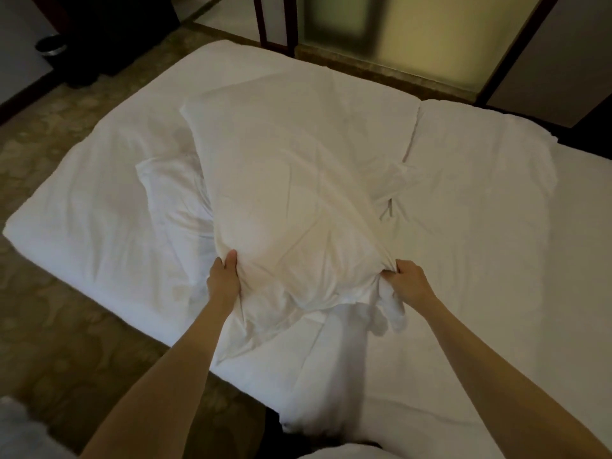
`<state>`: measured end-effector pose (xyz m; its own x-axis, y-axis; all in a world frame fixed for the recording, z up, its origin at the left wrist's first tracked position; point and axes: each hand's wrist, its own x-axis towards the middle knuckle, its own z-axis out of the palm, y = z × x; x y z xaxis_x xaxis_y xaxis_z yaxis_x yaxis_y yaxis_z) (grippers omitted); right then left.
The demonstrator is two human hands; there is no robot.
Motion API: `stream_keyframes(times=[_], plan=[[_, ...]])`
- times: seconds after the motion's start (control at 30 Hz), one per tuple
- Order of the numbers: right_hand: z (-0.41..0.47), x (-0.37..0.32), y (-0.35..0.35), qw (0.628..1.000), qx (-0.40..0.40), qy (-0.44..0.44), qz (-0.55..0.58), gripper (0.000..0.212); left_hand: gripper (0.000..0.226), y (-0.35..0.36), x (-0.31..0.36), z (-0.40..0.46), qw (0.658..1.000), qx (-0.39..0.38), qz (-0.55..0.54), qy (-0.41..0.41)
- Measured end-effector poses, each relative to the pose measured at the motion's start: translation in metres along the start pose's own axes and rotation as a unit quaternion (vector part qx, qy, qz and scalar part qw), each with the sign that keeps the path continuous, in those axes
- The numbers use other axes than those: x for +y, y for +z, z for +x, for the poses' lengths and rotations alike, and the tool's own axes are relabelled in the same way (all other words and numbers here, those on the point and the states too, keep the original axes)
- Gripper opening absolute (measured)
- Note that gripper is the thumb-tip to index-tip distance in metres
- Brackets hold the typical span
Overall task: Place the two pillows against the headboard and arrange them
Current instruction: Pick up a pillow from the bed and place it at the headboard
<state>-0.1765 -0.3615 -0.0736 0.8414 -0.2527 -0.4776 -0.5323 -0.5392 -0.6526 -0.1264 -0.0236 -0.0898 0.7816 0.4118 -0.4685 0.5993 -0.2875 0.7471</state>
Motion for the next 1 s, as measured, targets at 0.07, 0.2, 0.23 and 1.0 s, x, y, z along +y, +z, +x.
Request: stream_keyframes(times=[0.07, 0.2, 0.23, 1.0], plan=[[-0.018, 0.021, 0.002, 1.000, -0.015, 0.005, -0.003, 0.026, 0.057, -0.001, -0.016, -0.018, 1.000, -0.008, 0.007, 0.004], [-0.044, 0.062, -0.002, 0.999, -0.026, 0.021, -0.030, 0.020, 0.060, 0.008, -0.047, -0.050, 0.999, -0.031, 0.022, -0.005], [-0.051, 0.073, -0.005, 0.999, -0.025, 0.021, -0.035, 0.021, 0.061, 0.012, -0.056, -0.060, 0.999, -0.039, 0.022, -0.012], [-0.043, 0.065, -0.018, 0.992, -0.020, 0.056, 0.115, 0.011, 0.064, 0.027, -0.077, -0.064, 0.990, -0.064, -0.025, -0.123]])
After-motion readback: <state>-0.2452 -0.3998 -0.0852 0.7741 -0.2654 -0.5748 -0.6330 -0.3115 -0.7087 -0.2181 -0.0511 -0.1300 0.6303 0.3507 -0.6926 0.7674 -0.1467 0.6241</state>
